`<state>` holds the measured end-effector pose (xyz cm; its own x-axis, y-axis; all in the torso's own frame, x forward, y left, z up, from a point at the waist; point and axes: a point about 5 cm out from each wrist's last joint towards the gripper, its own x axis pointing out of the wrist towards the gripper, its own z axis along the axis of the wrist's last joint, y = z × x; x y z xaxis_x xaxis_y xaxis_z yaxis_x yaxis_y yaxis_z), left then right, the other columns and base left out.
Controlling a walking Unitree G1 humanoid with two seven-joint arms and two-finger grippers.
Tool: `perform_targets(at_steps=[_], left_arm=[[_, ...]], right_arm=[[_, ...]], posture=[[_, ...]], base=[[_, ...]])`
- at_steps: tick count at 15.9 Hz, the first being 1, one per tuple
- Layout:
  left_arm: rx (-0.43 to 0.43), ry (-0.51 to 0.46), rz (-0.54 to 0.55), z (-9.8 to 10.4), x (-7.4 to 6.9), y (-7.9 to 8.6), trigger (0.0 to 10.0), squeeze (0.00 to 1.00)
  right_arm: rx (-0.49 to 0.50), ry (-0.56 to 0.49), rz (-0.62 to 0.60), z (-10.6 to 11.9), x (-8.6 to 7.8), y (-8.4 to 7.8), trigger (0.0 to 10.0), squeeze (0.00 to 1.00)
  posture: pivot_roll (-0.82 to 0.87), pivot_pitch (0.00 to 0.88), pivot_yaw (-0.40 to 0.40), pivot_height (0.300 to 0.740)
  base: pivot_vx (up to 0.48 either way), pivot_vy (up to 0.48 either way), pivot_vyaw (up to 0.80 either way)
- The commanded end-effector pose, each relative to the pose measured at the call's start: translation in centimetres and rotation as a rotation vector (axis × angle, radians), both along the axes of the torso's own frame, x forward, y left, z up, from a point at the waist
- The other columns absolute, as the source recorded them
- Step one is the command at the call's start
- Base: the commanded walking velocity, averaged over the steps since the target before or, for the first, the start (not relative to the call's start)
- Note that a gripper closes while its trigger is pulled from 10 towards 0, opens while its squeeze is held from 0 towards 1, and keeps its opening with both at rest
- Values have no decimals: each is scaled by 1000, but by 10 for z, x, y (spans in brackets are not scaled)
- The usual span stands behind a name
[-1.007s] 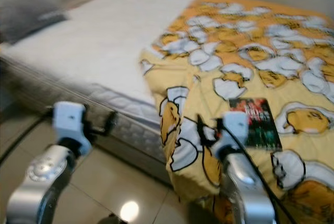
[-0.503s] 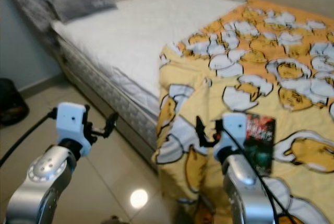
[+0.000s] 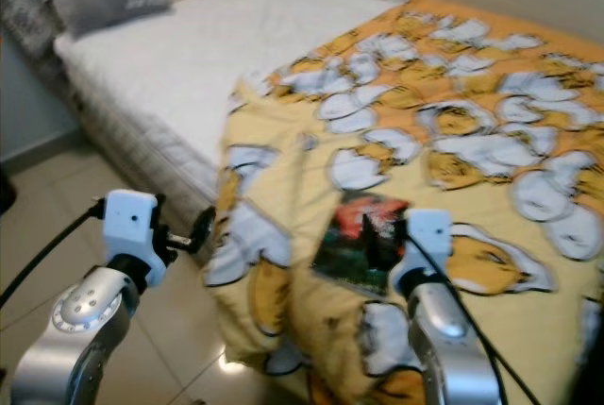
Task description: Clean up the room
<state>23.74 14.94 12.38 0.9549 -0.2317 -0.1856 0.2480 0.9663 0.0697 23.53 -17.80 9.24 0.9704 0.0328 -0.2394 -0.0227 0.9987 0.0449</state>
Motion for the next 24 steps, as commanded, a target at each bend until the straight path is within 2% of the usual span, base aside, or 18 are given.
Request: perform_targets(at_steps=[1, 3, 5, 6, 8, 9, 10, 13, 16, 17, 18, 19, 22, 24], left_arm=[[42, -1, -16, -2, -2, 5, 10000, 1000], [71, 25, -108, -8, -8, 1, 10000, 1000], [75, 38, -128, -11, -11, 2, 10000, 1000], [59, 53, -160, -11, -12, 3, 10000, 1000], [40, 65, -200, -12, -13, 2, 10000, 1000], [31, 84, -252, -13, -15, 0, 10000, 1000], [13, 122, -372, -16, -18, -5, 10000, 1000], [-22, 185, -532, -18, -20, -10, 10000, 1000], [-25, 241, -610, -21, -23, -9, 10000, 1000], [-26, 256, -634, -22, -24, -10, 10000, 1000], [-32, 263, -655, -22, -25, -11, 10000, 1000], [-38, 270, -672, -21, -25, -12, 10000, 1000], [-40, 285, -690, -21, -27, -11, 10000, 1000], [-39, 289, -697, -22, -26, -12, 10000, 1000]], right_arm=[[38, 5, 38, 1, 1, 10, 10000, 0], [59, 40, 52, -3, 3, 12, 10000, 0], [117, 74, 54, -7, 4, 15, 10000, 0], [219, 115, 57, -10, 7, 19, 10000, 0], [266, 139, 82, -11, 8, 22, 10000, 0], [285, 180, 95, -15, 10, 23, 10000, 447], [332, 248, 46, -26, 20, 18, 10000, 1000], [418, 329, -29, -49, 36, 5, 10000, 1000], [392, 364, -60, -58, 39, -8, 10000, 1000], [402, 374, -82, -61, 41, -14, 10000, 753], [413, 377, -105, -63, 44, -21, 10000, 43], [429, 375, -123, -63, 45, -26, 10000, 0], [496, 389, -127, -67, 45, -31, 10000, 0], [570, 447, -57, -72, 40, -28, 10000, 0]], posture=[[-25, 0, 32, 740], [-21, 0, 26, 740], [-18, 0, 24, 740], [-15, 0, 26, 740], [-15, 0, 27, 740], [-14, 0, 27, 740], [-12, 0, 26, 740], [-2, 0, 27, 740], [-2, 0, 34, 740], [4, 0, 39, 740], [5, 0, 41, 740], [7, 0, 45, 740], [7, 0, 50, 740], [8, 0, 58, 740]], base=[[0, 0, 0], [0, 0, 0], [0, 0, 0], [0, 0, 0], [0, 0, 0], [0, 0, 0], [0, 0, 0], [0, 0, 0], [0, 0, 0], [0, 0, 0], [0, 0, 0], [0, 0, 0], [0, 0, 0], [0, 0, 0]])
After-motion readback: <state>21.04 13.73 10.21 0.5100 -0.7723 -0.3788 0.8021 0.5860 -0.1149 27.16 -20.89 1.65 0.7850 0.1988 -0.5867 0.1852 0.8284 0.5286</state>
